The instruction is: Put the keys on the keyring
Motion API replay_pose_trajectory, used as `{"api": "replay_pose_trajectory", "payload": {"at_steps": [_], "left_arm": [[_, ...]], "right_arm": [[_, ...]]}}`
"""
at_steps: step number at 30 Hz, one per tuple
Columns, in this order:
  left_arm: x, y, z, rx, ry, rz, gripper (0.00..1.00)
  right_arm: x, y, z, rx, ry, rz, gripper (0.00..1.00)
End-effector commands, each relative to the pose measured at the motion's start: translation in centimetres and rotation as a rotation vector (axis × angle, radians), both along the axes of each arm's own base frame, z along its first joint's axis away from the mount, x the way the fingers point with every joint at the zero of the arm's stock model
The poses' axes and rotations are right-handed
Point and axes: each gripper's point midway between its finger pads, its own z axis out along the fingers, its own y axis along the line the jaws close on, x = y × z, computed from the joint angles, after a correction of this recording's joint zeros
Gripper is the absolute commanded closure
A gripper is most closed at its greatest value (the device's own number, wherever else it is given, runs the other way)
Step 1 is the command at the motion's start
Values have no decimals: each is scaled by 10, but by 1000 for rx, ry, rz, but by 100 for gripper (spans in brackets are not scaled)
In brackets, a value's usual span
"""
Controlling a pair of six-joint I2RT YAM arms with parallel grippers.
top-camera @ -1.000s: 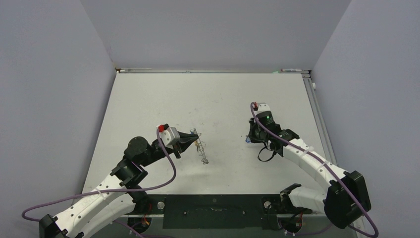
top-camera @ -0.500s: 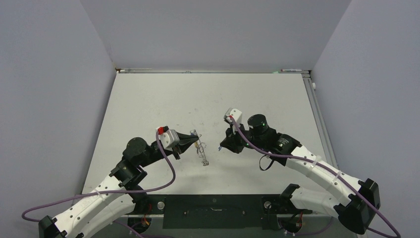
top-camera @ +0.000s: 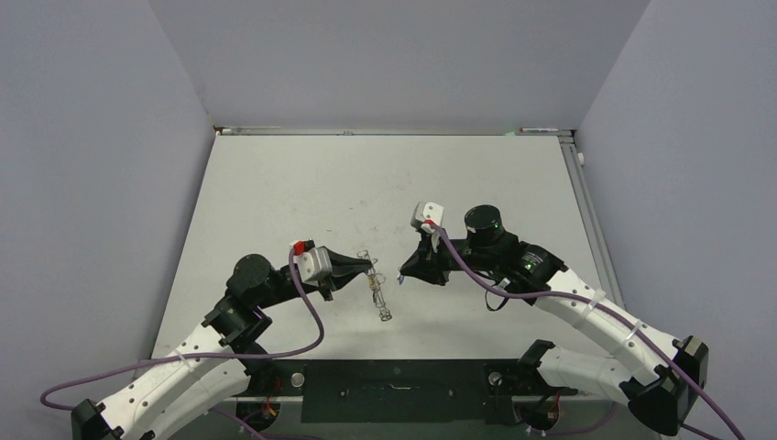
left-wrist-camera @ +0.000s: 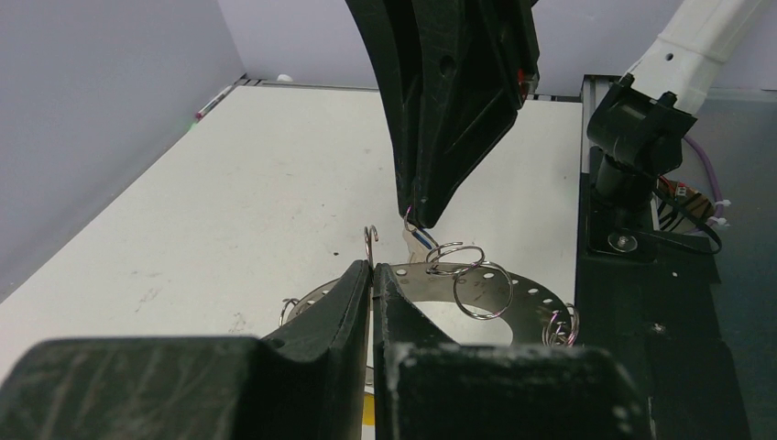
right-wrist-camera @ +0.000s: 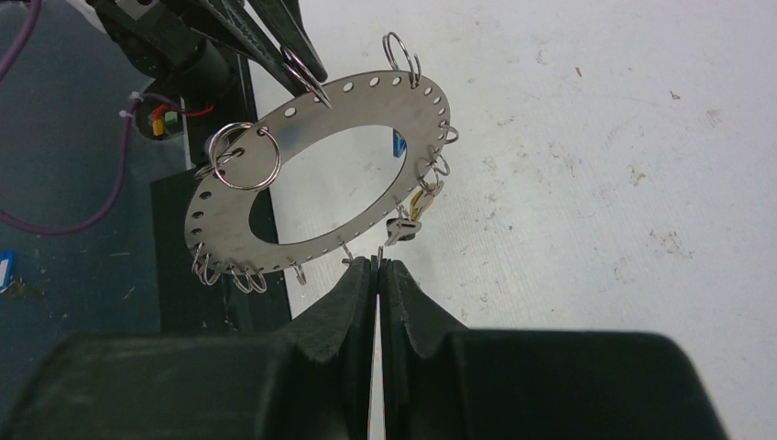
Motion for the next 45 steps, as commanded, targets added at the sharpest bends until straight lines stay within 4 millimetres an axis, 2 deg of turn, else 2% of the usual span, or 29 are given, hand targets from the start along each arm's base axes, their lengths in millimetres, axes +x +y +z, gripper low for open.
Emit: {"api": "replay_pose_trajectory", "payload": {"at_steps": [1, 11, 19, 25, 45], "left_arm": [[-8, -2, 27, -64, -66, -51, 100], [-8, -5, 25, -70, -42, -62, 100], [-2, -7, 22, -64, -17, -40, 100], [-2, -7, 23, -65, -20, -43, 100], [-6, -9, 21, -56, -14, -67, 100]], "right_arm": [[-12, 8, 48, 107, -94, 94, 95], [-20, 18, 77, 164, -117, 143, 95], [-28, 36, 77, 155, -115, 163, 95], [-24, 44, 72, 133, -112, 145, 95], [-9, 49, 69, 127, -123, 75, 95]]}}
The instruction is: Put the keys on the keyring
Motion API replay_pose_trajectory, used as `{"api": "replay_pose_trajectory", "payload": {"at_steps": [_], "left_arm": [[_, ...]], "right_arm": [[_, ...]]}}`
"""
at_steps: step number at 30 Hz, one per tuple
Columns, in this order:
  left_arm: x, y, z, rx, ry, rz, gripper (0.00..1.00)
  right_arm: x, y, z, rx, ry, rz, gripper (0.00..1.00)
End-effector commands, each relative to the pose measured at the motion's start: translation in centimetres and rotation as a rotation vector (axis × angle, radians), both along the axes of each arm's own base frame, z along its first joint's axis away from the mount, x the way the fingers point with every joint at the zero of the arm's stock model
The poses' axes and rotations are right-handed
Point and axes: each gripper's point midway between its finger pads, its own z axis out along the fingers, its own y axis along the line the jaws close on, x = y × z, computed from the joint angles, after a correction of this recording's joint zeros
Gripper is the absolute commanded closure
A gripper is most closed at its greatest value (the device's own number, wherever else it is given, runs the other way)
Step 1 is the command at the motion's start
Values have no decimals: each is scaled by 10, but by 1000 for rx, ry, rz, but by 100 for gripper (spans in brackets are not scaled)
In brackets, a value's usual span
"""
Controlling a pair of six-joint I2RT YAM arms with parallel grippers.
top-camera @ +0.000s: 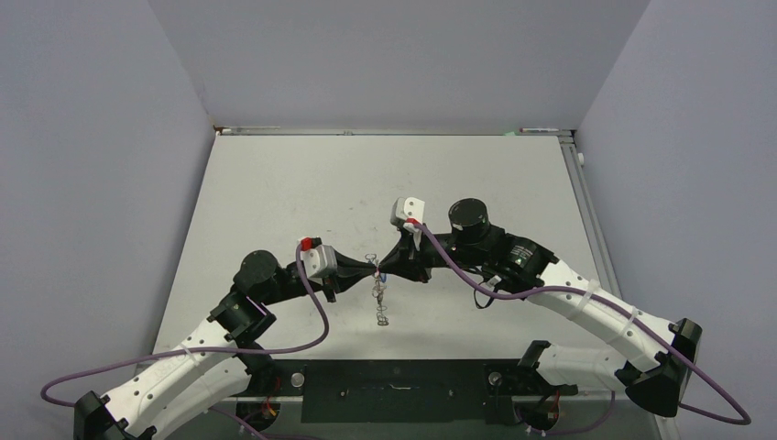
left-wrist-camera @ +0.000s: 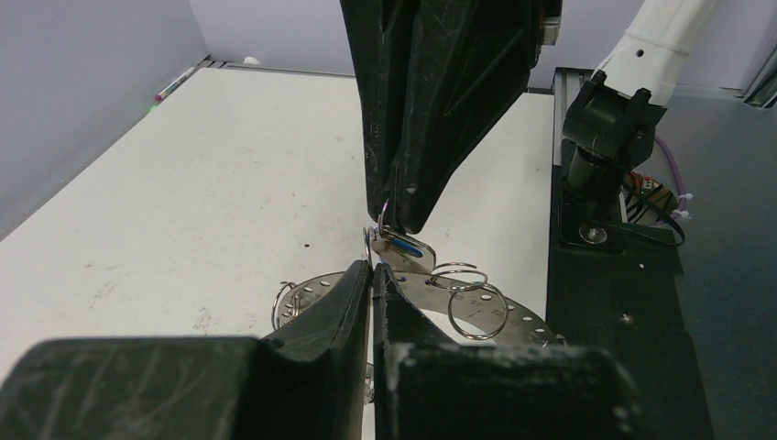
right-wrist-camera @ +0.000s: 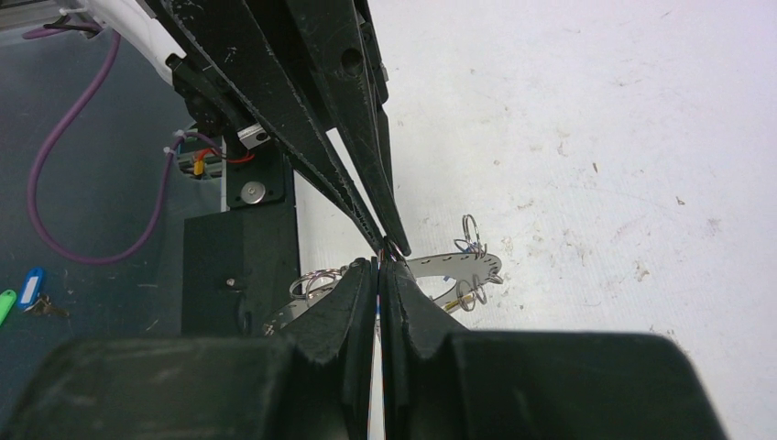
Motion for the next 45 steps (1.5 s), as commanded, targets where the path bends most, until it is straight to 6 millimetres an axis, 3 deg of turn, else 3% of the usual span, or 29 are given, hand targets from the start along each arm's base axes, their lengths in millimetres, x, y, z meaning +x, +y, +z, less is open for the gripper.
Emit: {"api": "replay_pose_trajectory", "payload": {"at_steps": [1, 15, 45], "left_arm": [[-3, -1, 31, -70, -77, -22, 100], [-2, -1, 30, -65, -71, -19, 100], [-4, 0, 33, -78, -86, -19, 100]], "right_arm": [[8, 8, 26, 74, -54, -24, 95], [3, 12, 16, 48, -25, 12, 95], [25, -3, 14, 29, 0, -178, 95]]}}
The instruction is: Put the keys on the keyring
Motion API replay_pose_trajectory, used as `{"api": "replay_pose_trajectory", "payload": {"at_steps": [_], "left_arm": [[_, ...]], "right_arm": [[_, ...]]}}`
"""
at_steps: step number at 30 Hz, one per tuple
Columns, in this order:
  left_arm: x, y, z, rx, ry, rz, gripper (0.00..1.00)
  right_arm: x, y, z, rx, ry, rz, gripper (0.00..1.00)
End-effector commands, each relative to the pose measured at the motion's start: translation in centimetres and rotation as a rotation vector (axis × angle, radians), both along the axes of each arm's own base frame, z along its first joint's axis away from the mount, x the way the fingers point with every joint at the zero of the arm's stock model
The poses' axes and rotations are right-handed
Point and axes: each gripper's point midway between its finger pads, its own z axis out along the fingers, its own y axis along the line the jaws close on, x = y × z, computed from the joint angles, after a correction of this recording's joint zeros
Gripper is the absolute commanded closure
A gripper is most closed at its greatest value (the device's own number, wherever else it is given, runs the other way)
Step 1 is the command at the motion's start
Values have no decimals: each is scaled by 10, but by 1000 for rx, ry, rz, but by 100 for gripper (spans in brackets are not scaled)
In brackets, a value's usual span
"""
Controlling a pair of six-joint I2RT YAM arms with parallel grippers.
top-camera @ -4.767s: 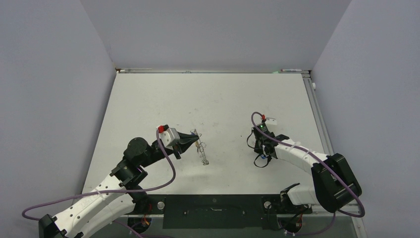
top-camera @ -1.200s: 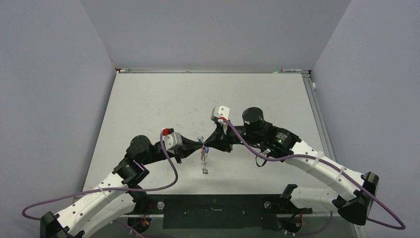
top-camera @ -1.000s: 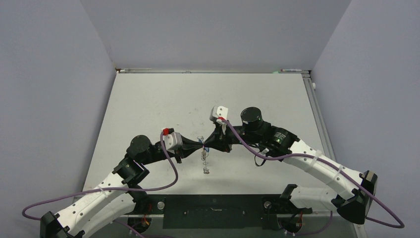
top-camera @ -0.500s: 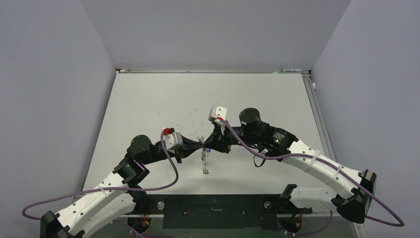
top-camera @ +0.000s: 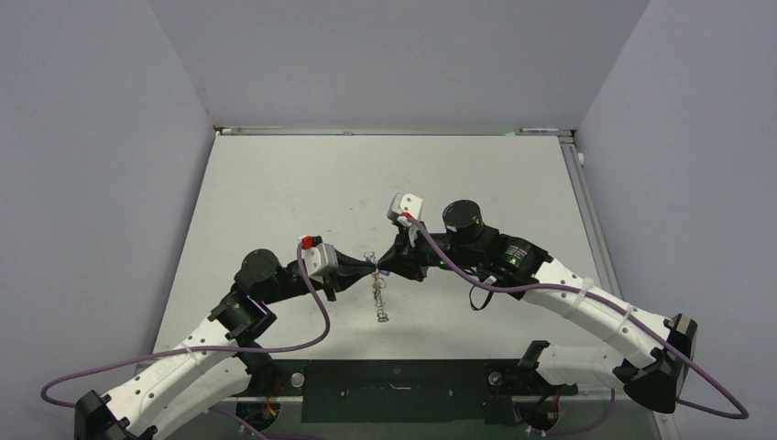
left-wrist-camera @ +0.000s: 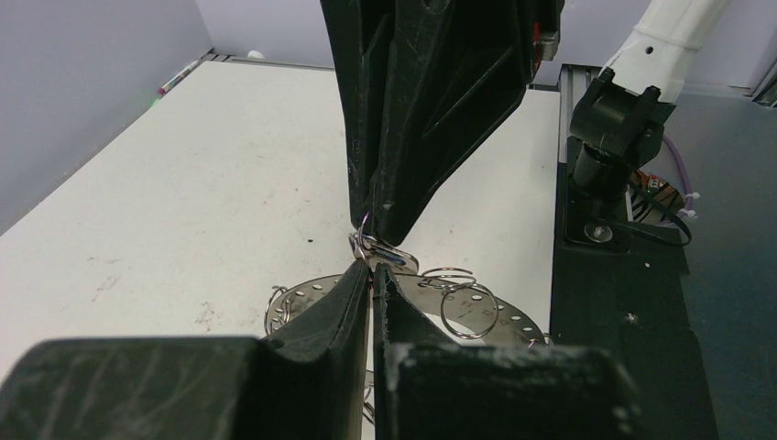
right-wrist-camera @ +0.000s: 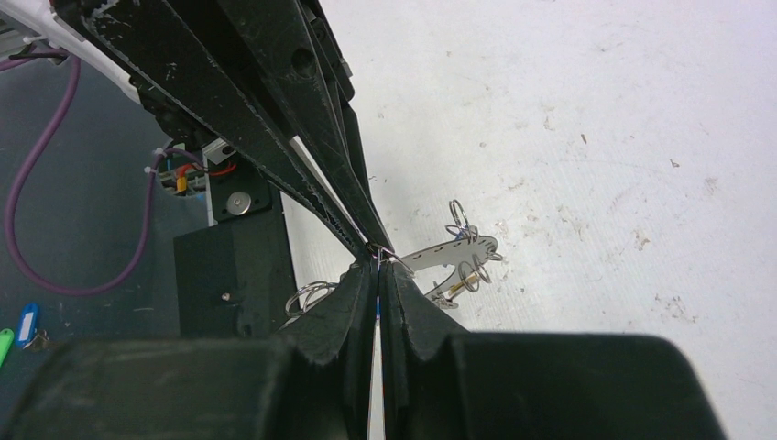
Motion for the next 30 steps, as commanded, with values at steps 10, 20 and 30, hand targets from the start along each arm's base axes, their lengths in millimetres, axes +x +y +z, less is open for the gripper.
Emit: {"api": "replay_pose_trajectory", "payload": {"at_steps": [10, 20, 30], "left_arm": [[-6, 0, 35, -84, -93, -26, 100], [-6, 2, 37, -92, -100, -17, 100], [-7, 3, 39, -102, -112, -16, 100]], "right_arm": [[15, -6, 20, 46, -45, -82, 95], [15, -9, 16, 41, -44, -86, 95], [14, -5, 10, 35, -24, -71, 89]]}}
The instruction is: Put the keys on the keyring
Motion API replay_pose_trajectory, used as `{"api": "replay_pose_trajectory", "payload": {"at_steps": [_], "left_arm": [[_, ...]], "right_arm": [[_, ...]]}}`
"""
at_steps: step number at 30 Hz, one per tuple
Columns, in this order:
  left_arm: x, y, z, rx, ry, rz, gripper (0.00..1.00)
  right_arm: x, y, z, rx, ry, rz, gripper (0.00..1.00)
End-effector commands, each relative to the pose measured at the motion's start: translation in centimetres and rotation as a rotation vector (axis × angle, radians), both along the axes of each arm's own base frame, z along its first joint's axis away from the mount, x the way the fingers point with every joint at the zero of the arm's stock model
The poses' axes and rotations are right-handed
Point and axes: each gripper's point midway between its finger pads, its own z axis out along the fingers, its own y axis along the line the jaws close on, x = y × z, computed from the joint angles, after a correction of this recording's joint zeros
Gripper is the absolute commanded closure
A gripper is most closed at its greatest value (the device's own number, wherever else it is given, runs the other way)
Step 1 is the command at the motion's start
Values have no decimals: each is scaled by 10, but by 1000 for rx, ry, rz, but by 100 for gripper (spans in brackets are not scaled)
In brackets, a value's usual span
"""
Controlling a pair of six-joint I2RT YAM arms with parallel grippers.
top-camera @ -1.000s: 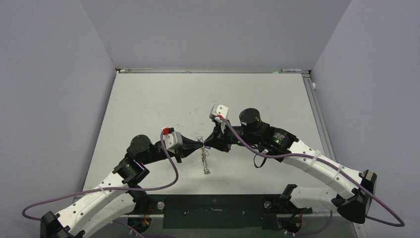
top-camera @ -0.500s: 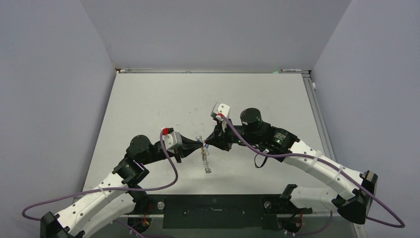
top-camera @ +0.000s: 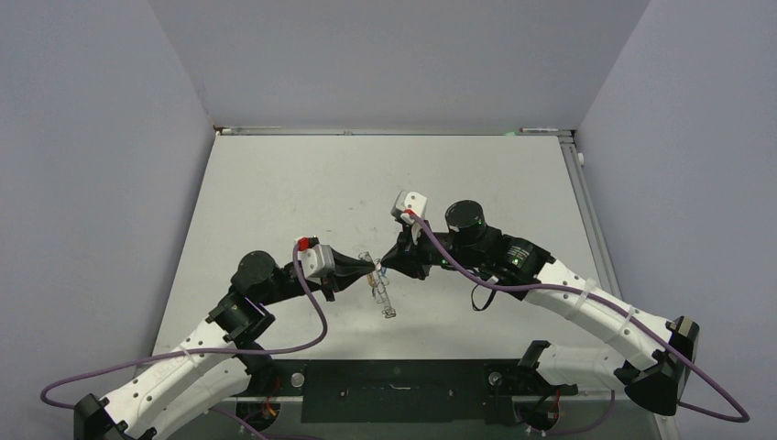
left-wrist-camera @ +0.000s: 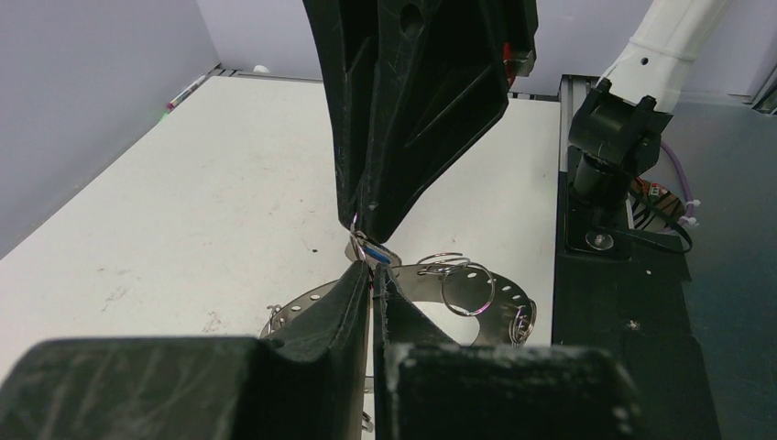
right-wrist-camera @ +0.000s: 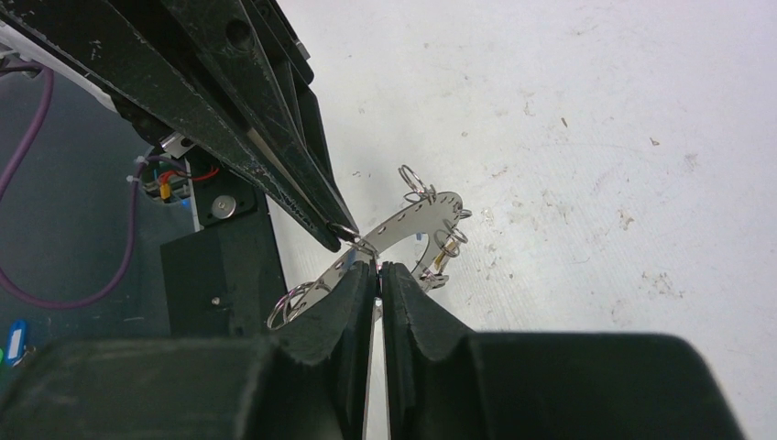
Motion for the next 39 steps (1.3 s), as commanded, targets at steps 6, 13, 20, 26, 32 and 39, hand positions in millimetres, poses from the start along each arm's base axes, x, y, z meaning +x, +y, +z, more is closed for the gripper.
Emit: {"api": "replay_pose_trajectory", "payload": {"at_steps": [6, 13, 20, 26, 32, 39], "left_arm": [[-6, 1, 33, -87, -96, -21, 100], [-7, 1, 33, -88, -98, -27, 100], [-9, 0, 34, -92, -106, -38, 100], [-12, 1, 37, -102, -122, -52, 100], [-13, 1, 37, -103, -124, -53, 100], [-14, 1, 38, -105, -126, -58, 100]], "right_arm": [[8, -2, 17, 42, -47, -36, 56], [10, -15, 38, 72, -137, -65, 39], [-1, -27, 59, 131, -302, -10, 35], [-13, -25, 52, 155, -395, 95, 37], [-15, -20, 47, 139, -398, 167, 41], [-10, -11, 46, 152, -389, 208, 47]]}}
